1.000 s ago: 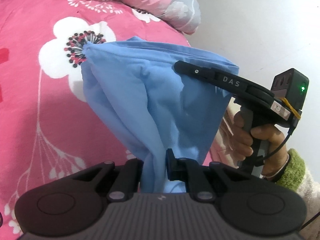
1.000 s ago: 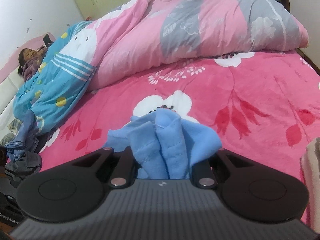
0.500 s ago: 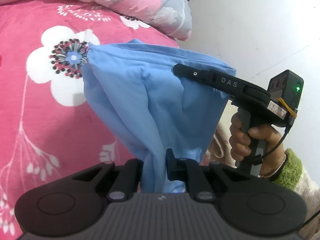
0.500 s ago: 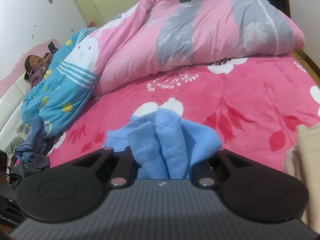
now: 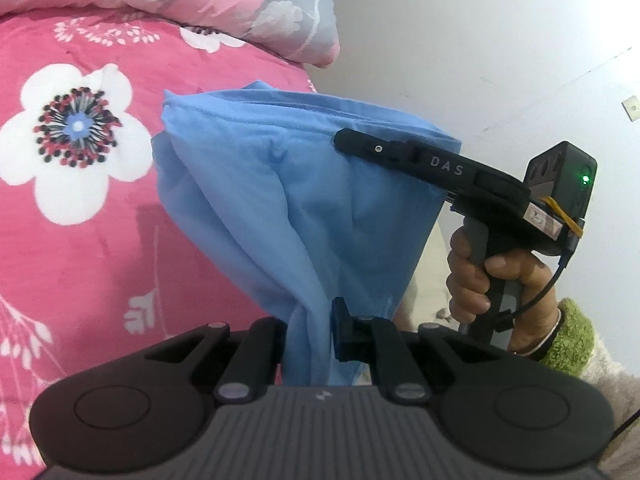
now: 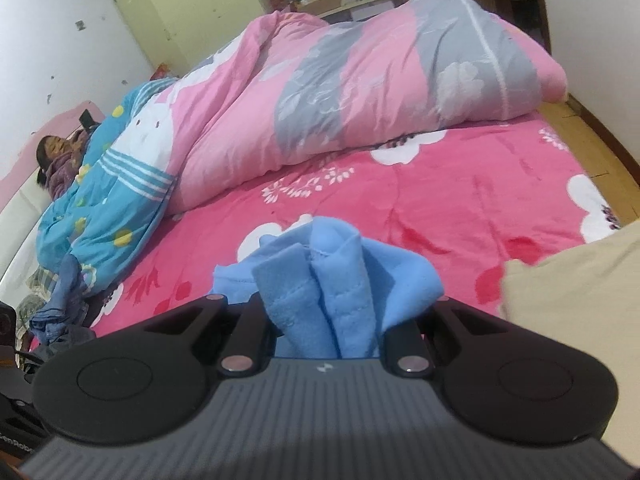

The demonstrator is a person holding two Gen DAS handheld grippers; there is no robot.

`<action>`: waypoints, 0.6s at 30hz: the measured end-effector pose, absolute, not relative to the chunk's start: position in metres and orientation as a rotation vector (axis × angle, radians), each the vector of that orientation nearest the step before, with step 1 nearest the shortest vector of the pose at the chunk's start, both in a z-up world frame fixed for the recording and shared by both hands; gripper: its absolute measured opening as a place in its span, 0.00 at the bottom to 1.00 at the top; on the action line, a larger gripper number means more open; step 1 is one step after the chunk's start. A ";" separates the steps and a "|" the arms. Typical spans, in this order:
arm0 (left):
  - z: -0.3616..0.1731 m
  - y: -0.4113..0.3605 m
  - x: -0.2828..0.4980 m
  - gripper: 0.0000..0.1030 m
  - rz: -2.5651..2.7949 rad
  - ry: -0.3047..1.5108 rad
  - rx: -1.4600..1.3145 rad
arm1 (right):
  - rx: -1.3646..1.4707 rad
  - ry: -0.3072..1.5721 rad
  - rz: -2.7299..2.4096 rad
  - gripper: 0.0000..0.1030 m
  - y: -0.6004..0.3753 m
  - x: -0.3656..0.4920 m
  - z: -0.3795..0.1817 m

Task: Fold clothes
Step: 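Lift the blue cloth with both tools and carry it toward the beige stack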

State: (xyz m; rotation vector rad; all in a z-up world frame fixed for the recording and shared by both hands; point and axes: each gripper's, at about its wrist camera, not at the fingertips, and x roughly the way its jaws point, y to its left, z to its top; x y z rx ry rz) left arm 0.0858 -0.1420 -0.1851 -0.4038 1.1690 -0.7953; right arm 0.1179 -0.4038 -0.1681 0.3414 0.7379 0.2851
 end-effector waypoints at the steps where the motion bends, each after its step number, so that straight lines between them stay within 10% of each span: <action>1: -0.185 -0.145 0.085 0.09 -0.798 1.172 -0.411 | 0.343 0.742 0.279 0.11 -0.408 0.117 -0.169; 18: -0.155 -0.190 0.066 0.09 -0.863 1.193 -0.421 | 0.413 0.747 0.217 0.11 -0.461 0.085 -0.140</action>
